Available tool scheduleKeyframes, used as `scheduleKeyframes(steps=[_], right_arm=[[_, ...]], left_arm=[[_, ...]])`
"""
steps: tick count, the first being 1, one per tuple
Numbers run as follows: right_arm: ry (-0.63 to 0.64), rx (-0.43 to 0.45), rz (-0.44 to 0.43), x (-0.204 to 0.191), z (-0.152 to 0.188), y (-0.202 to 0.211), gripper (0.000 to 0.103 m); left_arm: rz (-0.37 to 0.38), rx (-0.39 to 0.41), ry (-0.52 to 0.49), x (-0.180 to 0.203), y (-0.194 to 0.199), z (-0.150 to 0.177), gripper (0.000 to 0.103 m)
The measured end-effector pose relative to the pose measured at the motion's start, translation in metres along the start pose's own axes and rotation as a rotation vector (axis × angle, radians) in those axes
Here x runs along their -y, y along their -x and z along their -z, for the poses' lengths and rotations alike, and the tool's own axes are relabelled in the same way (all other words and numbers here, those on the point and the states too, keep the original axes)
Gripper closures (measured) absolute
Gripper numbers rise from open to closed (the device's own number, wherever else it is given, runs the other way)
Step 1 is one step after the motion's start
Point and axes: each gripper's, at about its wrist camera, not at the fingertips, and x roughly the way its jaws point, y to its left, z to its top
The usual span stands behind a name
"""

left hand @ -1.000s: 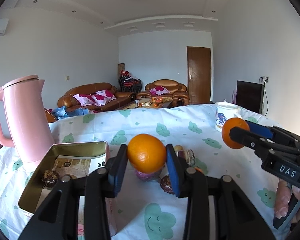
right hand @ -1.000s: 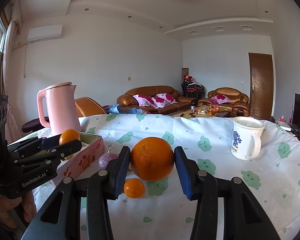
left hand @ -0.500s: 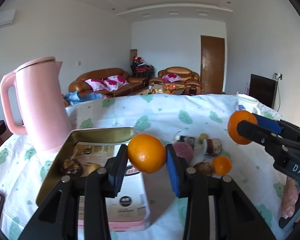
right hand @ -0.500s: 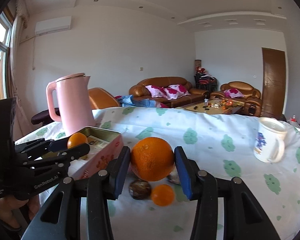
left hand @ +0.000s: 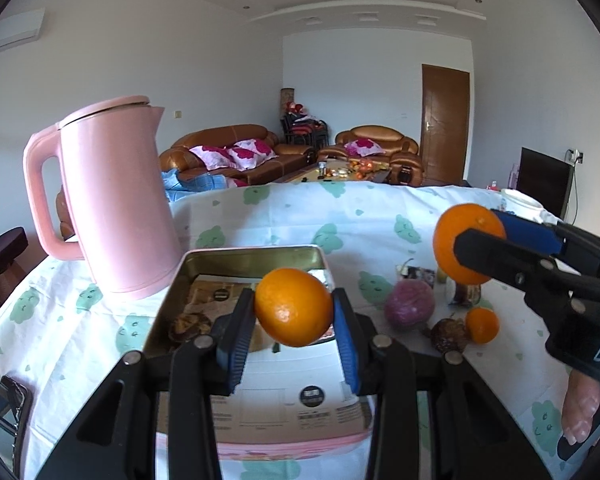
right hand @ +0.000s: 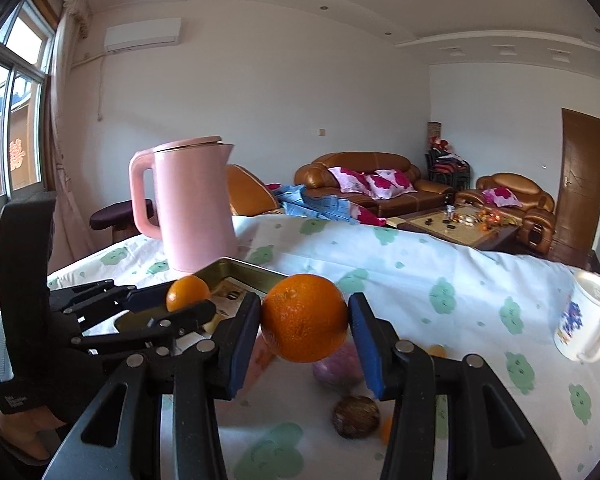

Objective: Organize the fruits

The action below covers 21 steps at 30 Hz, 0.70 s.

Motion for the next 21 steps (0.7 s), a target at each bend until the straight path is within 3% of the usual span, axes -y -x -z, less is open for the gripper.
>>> scheduleKeyframes(steps=[21], right_arm=[[0.033,-0.059,-0.12,-0.046,-0.01,-0.057,0.055]], left_arm=[[-0.075,-0.046,0.066,-0.056,-0.012,0.0,0.064]])
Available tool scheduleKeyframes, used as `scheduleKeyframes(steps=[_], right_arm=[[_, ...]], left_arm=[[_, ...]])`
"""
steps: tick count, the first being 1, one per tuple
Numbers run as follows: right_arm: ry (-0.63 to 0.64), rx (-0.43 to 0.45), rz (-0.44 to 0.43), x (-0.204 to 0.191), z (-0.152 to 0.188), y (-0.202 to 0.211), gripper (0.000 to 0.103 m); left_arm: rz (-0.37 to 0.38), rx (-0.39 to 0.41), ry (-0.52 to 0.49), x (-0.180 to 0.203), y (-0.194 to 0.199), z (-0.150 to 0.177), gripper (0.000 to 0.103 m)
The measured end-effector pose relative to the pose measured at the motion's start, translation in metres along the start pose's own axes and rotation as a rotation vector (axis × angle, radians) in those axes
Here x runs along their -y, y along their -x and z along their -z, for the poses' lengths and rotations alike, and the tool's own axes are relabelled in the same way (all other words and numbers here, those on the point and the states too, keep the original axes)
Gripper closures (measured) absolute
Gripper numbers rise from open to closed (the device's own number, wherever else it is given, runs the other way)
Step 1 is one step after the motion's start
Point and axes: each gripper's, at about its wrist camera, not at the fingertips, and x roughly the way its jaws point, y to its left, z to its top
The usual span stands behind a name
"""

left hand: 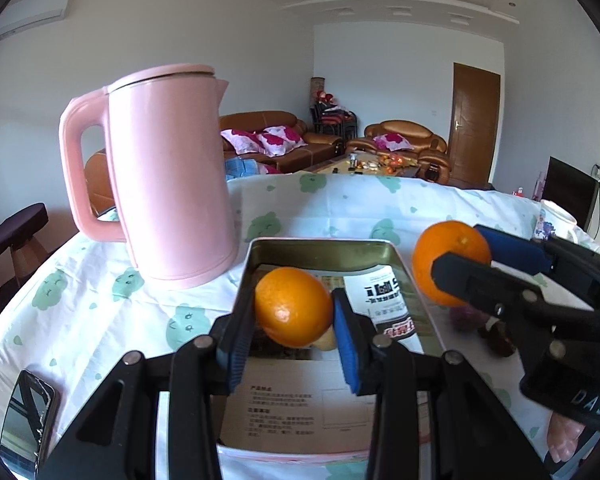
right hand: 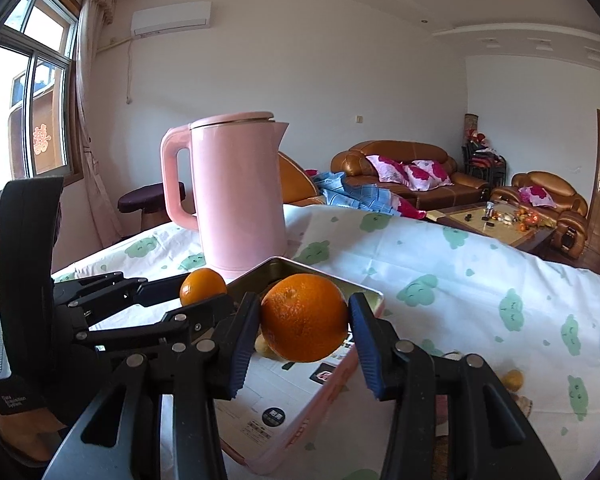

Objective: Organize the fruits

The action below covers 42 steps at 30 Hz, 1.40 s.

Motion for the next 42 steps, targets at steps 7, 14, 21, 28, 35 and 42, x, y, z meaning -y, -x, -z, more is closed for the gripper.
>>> scheduleKeyframes(steps=[7,14,21,28,35,42], right_arm=[[-0.002,-0.023,-0.007,-0.003,0.003,-0.014,0.055],[-0.007,-0.052,-0.01,-0.003,0.01,-0.025,0.055],[-0.008,-0.071,-0.017,-0.004,0.013,-0.031,0.055],[-0.005,-0.093,-0.024,-0.004,0.016,-0.036,0.055],[-0.011,-0.113,-0.03,-0.003,0.017,-0.041,0.055],[-0.01,-0.141,-0.055,-0.003,0.018,-0.046,0.055]], left_arm=[[-0.004,-0.027,0.0,-0.006,-0.01,0.002,0.064],[-0.008,-0.053,-0.006,-0.007,-0.019,0.004,0.064],[-0.01,-0.067,-0.005,-0.007,-0.025,0.005,0.064],[0.005,-0.095,0.003,-0.009,-0.032,0.004,0.064],[0.022,-0.13,0.004,-0.009,-0.04,0.004,0.064],[0.024,-0.147,0.024,-0.012,-0.043,0.006,0.063]])
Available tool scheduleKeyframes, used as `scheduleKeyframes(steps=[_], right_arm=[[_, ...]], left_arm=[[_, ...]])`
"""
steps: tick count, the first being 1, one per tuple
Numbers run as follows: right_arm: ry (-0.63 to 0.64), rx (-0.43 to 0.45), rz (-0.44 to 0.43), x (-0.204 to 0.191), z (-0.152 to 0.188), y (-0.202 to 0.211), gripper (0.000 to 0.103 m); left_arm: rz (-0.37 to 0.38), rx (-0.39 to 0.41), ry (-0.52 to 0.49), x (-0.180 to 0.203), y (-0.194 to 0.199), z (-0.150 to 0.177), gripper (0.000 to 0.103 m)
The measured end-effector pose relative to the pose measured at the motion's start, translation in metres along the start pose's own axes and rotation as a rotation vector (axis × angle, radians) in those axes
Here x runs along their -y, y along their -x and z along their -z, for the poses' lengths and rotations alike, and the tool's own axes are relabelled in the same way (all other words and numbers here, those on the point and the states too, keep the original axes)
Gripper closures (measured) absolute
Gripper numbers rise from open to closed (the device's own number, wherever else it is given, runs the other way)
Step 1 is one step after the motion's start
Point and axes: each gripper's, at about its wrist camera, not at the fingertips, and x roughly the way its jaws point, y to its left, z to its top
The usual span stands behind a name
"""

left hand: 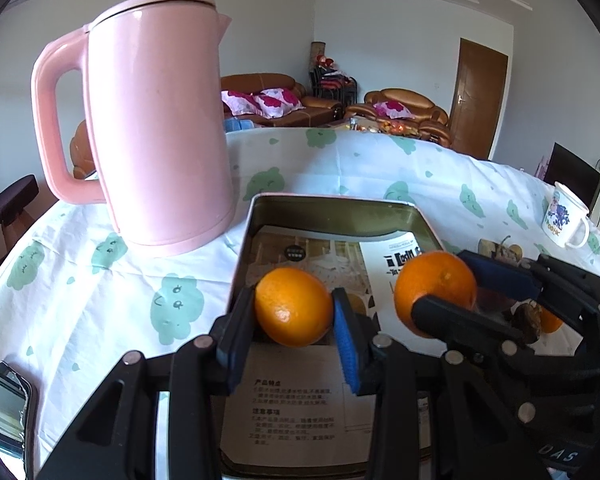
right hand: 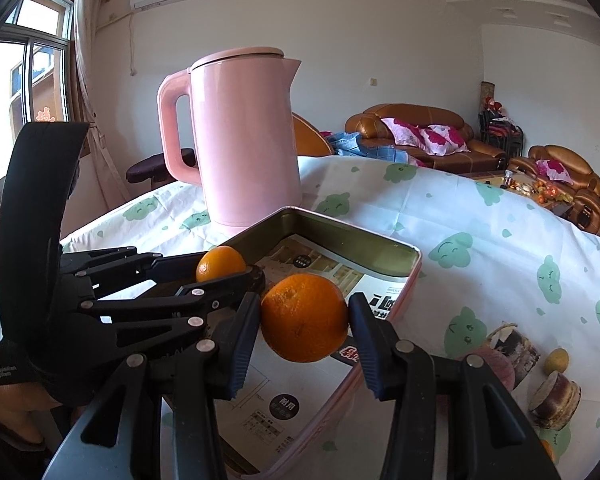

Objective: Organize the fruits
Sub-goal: 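Open both tools to drop the oranges into the tin box, then grasp the dark brown round fruit with the left tool while the right tool grasps an orange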

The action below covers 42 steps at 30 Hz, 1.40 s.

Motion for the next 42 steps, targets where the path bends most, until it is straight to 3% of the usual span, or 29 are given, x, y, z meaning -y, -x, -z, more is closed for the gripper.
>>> scheduleKeyframes(steps=[15,20,23,24,25,27,31,37,42], right_arm=[[-0.017,-0.036,-0.022,0.003,0.001,-0.007,0.054],[-0.03,-0.024,-0.008,0.005,0.001,-0.004,0.047],[-0.033,0.005,0.034,0.005,0.001,0.003,0.047],[-0.029,0.009,0.055,0.006,0.002,0.005,0.047],[-0.021,0.009,0.089,0.007,0.003,0.008,0.047],[-0.026,0.009,0.143,0.016,0.006,0.019,0.047],[-0.118,0.021,0.193,0.05,0.013,0.051,0.047],[-0.219,0.0,0.351,0.106,0.042,0.094,0.046],[-0.287,-0.042,0.358,0.128,0.061,0.101,0.046]], left_arm=[[-0.024,0.001,0.008,-0.002,-0.001,0.001,0.06],[-0.027,0.022,0.009,-0.003,0.004,0.001,0.057],[-0.025,0.037,-0.006,0.0,0.007,0.001,0.049],[-0.023,0.044,-0.014,0.002,0.008,0.002,0.041],[-0.042,0.06,-0.021,0.004,0.011,0.002,0.022],[-0.073,0.106,-0.023,0.006,0.02,0.003,0.003],[-0.026,0.144,-0.013,0.012,0.031,0.004,0.001],[-0.002,0.158,-0.031,0.034,0.037,0.002,0.001],[0.03,0.156,-0.064,0.059,0.041,0.002,0.001]])
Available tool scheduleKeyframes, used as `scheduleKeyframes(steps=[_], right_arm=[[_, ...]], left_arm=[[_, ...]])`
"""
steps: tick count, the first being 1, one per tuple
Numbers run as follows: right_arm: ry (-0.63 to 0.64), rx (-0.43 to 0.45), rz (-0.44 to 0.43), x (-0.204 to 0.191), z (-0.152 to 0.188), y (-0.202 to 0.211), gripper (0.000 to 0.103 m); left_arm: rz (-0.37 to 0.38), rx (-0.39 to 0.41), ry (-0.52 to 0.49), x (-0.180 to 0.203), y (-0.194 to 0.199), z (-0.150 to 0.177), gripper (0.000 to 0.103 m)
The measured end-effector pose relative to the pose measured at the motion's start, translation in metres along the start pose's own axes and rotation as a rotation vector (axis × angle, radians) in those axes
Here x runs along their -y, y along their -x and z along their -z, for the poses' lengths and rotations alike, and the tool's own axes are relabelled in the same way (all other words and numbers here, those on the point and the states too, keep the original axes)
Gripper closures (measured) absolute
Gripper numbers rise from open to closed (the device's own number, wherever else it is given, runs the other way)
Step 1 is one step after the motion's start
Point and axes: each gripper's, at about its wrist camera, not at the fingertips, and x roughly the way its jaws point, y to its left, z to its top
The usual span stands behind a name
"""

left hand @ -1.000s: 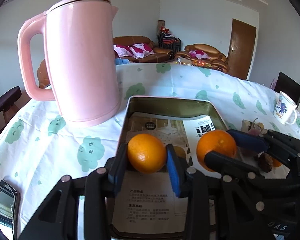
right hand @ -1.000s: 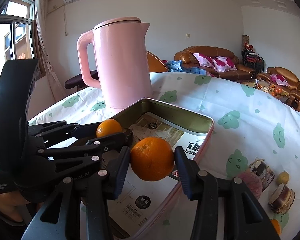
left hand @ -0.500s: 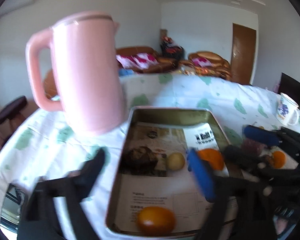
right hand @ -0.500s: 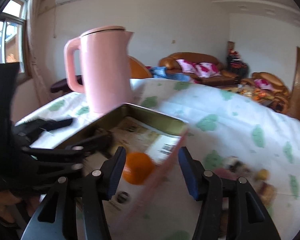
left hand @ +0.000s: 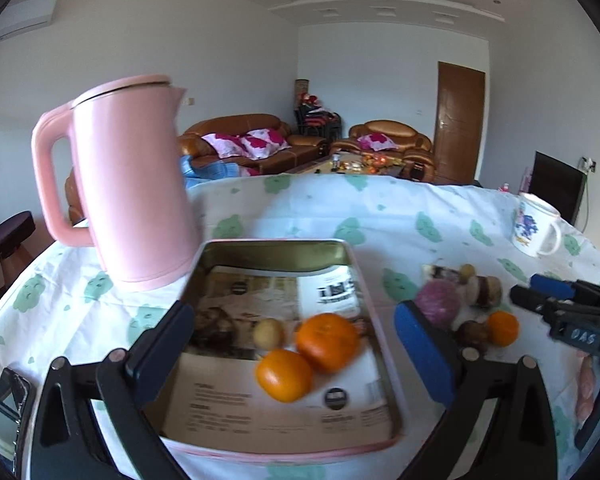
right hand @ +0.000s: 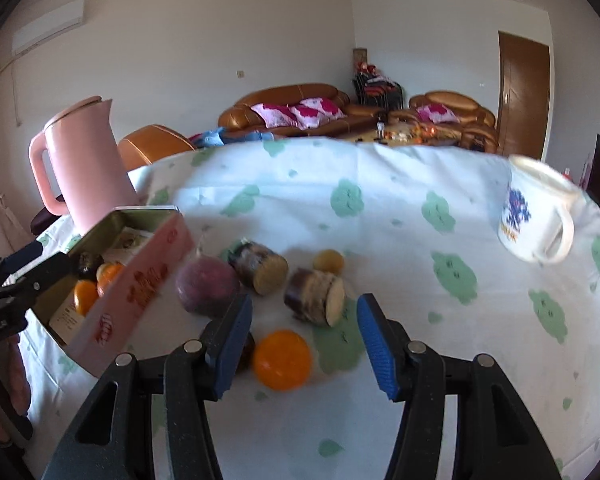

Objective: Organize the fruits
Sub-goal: 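Grasp the dark brown round fruit with the left tool while the right tool grasps an orange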

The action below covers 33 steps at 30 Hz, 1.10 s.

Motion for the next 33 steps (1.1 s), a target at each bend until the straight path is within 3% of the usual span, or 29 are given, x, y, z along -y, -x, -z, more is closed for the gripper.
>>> scheduleKeyframes(steps=[13,19,23,33], right_arm=[[0.021,-0.113,-0.054,-0.007,0.01,-0.016,0.047],[0.014,-0.178,-0.088,-0.006,0.013,-0.027,0.063],[-0.01,-0.183,-0.108,-0.002,0.015,-0.027,0.065],[0.034,-0.124,0.042,0.011,0.012,-0.012,0.065]], left_arm=[[0.058,-0.026,-0.072,0.045,-0.006,0.004,0.001],[0.07,-0.032,-0.085,0.052,-0.009,0.005,0.001],[0.093,-0.045,-0.097,0.06,-0.011,0.005,0.002],[0.21,-0.122,-0.121,0.095,-0.019,0.007,0.021]])
